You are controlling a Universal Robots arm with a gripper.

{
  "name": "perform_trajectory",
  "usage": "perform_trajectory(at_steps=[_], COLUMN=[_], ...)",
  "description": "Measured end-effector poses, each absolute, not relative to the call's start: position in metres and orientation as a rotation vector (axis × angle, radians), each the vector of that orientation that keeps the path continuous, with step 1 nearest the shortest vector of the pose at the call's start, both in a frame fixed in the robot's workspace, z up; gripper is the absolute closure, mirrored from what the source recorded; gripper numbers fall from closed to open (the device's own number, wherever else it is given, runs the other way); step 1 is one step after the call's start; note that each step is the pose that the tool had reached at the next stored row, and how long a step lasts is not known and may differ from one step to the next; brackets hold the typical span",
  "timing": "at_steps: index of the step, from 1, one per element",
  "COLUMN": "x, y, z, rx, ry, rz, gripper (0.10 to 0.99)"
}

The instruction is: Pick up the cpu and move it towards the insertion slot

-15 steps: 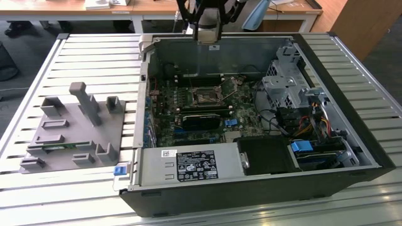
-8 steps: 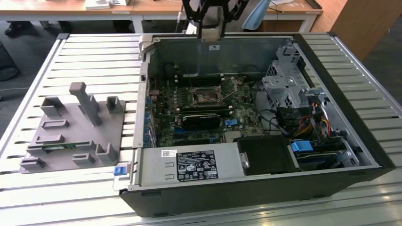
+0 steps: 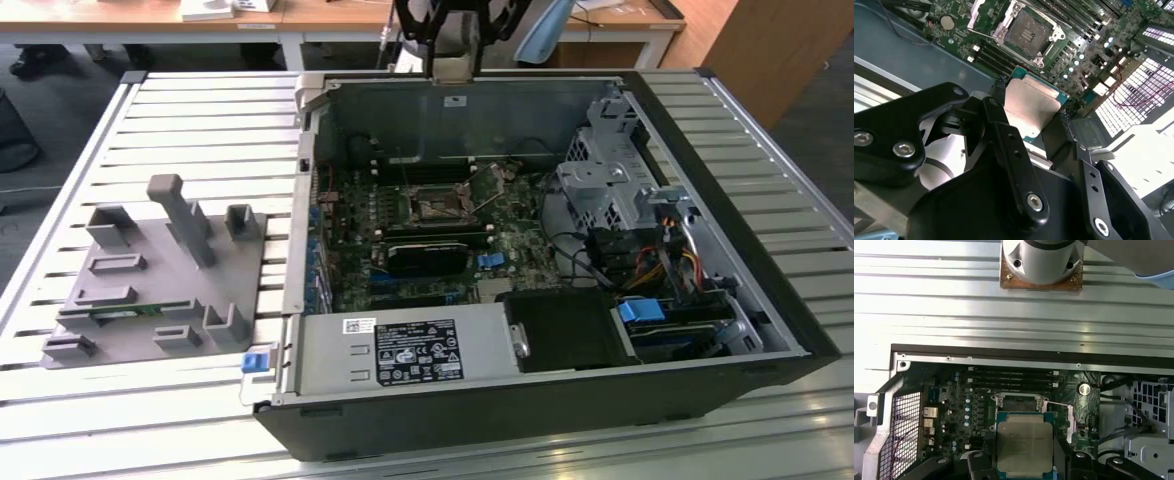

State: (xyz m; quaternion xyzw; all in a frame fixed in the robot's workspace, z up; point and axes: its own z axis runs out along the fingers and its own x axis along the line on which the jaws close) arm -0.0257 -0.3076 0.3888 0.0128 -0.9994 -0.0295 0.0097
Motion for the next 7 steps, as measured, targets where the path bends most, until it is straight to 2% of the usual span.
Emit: perform_trajectory(at_steps=[7], x=[-0.0255], y=[-0.3076], z=[0.3885], rx=[0.040], ry=[-3.122], rz=[-0.093], gripper=[0.545])
